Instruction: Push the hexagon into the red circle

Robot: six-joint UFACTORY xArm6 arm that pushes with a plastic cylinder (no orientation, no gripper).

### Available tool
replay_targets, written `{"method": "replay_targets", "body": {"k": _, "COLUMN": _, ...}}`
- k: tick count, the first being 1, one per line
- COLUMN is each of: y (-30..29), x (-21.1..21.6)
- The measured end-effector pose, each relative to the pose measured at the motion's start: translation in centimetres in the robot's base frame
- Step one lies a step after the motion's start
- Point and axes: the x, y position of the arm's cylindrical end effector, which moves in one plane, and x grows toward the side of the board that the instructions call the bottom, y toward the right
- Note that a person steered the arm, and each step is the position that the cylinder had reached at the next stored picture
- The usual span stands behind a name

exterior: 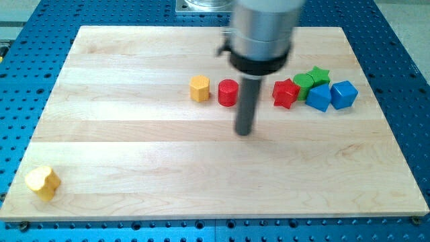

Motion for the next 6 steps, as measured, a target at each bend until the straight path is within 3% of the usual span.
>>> {"method": "replay_targets", "body": {"k": 2, "y": -9.9, "x": -6.4}}
{"method": "replay_targets", "body": {"k": 3, "y": -7.1, "x": -9.6}}
{"method": "replay_targets", "body": {"k": 4, "y": 1.0, "x": -8.0}}
{"method": "replay_targets", "body": {"k": 5, "y": 2.4, "x": -7.0}}
{"method": "replay_targets", "body": {"k": 6, "y": 1.9, "x": -2.4}}
